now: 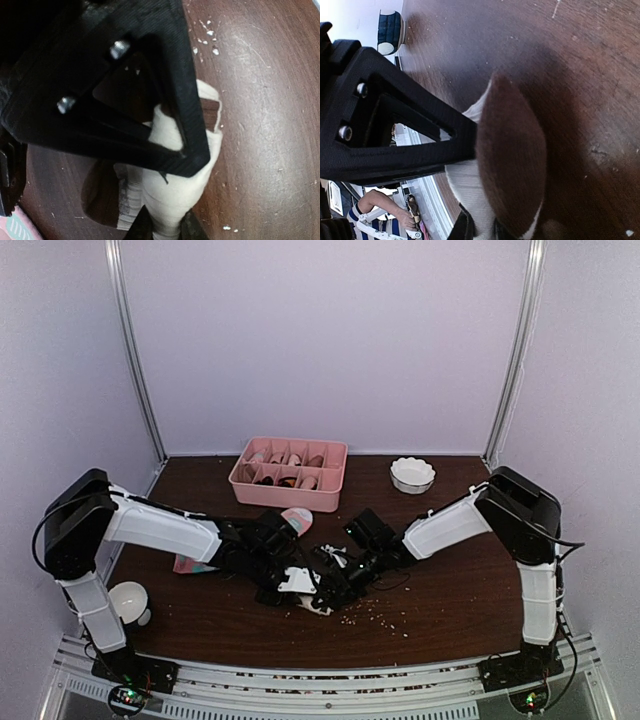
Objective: Roll the socks
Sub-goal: Roll the sock at the center of the board.
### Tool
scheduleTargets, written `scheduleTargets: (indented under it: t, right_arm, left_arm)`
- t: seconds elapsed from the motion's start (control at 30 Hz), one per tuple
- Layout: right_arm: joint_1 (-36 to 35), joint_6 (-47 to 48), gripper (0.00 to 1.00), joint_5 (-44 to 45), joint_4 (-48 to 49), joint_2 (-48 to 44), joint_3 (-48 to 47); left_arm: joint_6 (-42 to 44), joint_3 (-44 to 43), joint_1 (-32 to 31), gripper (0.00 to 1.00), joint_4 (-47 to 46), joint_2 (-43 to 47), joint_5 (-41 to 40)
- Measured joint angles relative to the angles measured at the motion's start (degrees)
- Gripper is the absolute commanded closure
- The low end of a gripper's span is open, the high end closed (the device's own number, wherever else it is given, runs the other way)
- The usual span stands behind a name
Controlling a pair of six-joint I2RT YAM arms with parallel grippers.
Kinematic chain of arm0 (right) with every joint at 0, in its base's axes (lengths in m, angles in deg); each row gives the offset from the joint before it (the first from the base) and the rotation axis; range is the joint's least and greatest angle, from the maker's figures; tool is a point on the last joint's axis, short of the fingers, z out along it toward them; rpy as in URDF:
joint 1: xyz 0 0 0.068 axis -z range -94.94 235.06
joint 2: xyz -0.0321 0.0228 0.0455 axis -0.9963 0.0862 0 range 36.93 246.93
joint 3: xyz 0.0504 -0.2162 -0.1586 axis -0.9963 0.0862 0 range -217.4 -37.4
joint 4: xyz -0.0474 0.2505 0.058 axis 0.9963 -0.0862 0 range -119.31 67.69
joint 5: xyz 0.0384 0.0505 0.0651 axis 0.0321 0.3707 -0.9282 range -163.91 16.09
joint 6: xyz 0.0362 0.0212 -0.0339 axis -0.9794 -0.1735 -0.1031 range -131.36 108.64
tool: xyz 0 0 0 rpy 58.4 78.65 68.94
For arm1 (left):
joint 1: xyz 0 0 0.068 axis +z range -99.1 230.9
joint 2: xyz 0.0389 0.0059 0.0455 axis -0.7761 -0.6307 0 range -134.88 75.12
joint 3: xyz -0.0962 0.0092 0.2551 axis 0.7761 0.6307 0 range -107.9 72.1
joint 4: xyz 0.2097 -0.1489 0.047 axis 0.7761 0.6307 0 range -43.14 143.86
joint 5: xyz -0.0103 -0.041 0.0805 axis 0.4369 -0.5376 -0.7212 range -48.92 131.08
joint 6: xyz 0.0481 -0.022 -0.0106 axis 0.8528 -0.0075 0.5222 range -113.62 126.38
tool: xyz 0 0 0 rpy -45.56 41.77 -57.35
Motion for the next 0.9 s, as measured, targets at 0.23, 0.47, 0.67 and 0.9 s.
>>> scheduleTargets:
  t: [0.23,0.47,0.67,0.9]
  right_arm:
    - [-0.6,2.8,0.64,8.2,-2.6,-5.0,2.3]
    - [-0.9,7.3,0.57,21.7,0.0,-15.6,13.0]
    - [-0.9,10.8,0.41,30.6,0.2,-21.0,17.9]
    - [-2.1,16.5,0.01,45.7,3.4,-37.7,28.9]
  left_arm:
    - [-1.1,-4.1,0.7,0.86,3.1,-2.7,2.7]
    - [-2.3,-10.9,4.2,0.81,8.5,-8.2,12.1]
    - [-2.0,-13.3,5.2,0.73,11.7,-10.4,17.7]
    - [2.6,-14.8,5.0,0.65,17.1,-12.1,24.7]
